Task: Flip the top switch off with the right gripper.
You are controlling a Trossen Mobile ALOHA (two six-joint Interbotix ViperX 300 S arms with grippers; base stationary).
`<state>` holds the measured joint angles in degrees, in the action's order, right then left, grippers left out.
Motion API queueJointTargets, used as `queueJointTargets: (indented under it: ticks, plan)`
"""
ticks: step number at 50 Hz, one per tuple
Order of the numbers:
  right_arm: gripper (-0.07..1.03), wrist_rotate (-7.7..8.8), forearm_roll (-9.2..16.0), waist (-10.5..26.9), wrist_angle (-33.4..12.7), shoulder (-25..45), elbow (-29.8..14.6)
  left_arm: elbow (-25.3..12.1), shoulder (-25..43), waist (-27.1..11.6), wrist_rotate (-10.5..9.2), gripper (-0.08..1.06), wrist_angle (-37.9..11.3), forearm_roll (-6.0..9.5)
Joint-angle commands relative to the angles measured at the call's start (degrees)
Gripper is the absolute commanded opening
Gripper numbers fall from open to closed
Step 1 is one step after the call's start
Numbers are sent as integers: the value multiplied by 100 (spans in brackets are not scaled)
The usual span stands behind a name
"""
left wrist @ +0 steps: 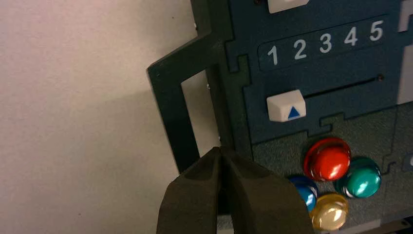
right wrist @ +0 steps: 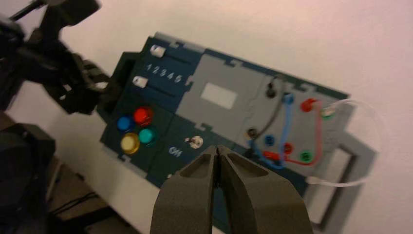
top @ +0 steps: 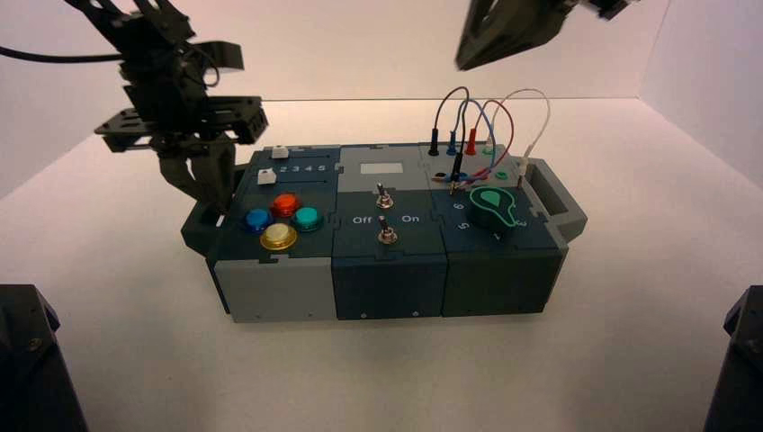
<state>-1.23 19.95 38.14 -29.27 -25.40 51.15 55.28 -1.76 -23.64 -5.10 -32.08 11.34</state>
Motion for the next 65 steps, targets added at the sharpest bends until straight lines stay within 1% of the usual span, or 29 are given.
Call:
queueJointTargets:
  ticks: [1, 4, 8, 12, 14, 20, 23, 26, 31, 32, 33, 34, 37, 43, 49, 54, 57, 65]
  plan:
    - [-2, -53, 211, 290, 44, 255, -246, -114, 149, 26, 26, -3, 44, -26]
    - [-2, -70, 264, 422, 44, 422, -299, -132, 193, 26, 35, -3, 53, -35]
    - [-2, -149, 334, 545, 35, 633, -404, -149, 264, 26, 44, -3, 53, -35]
    - [-2, -220, 439, 668, 18, 791, -466, -158, 343, 26, 44, -3, 53, -35]
    - [-2, -272, 554, 756, 9, 923, -527, -193, 457, 26, 44, -3, 62, -35]
    - [-2, -308, 721, 791, 9, 1143, -633, -264, 694, 26, 44, -3, 70, -35]
    - [-2, -352, 870, 782, -35, 1274, -703, -325, 809, 26, 53, -3, 35, -44]
    - [-2, -360, 1002, 791, -62, 1371, -765, -352, 800, 26, 70, -3, 53, -44]
    - [-2, -369, 1107, 800, -62, 1468, -826, -369, 791, 26, 70, -3, 70, -53]
    - [-2, -369, 1178, 800, -62, 1529, -861, -378, 791, 26, 70, -3, 88, -44]
    - [-2, -413, 1257, 800, -70, 1626, -914, -378, 791, 26, 70, -3, 88, -53]
    - [-2, -431, 1266, 791, -70, 1635, -923, -378, 791, 26, 70, -3, 88, -44]
    - [-2, -554, 1283, 800, -105, 1767, -1011, -378, 791, 26, 70, -3, 88, -44]
    - [-2, -642, 1283, 791, -141, 2030, -1160, -387, 791, 26, 70, -3, 88, -44]
    - [-2, -650, 1327, 800, -141, 2268, -1248, -378, 791, 26, 79, -3, 97, -62]
    - [-2, -703, 1354, 800, -141, 2417, -1336, -378, 791, 26, 79, -3, 97, -53]
    - [-2, -765, 1389, 800, -141, 2505, -1380, -378, 791, 26, 79, -3, 88, -62]
    - [-2, -826, 1397, 800, -141, 2619, -1415, -369, 791, 26, 88, -3, 97, -62]
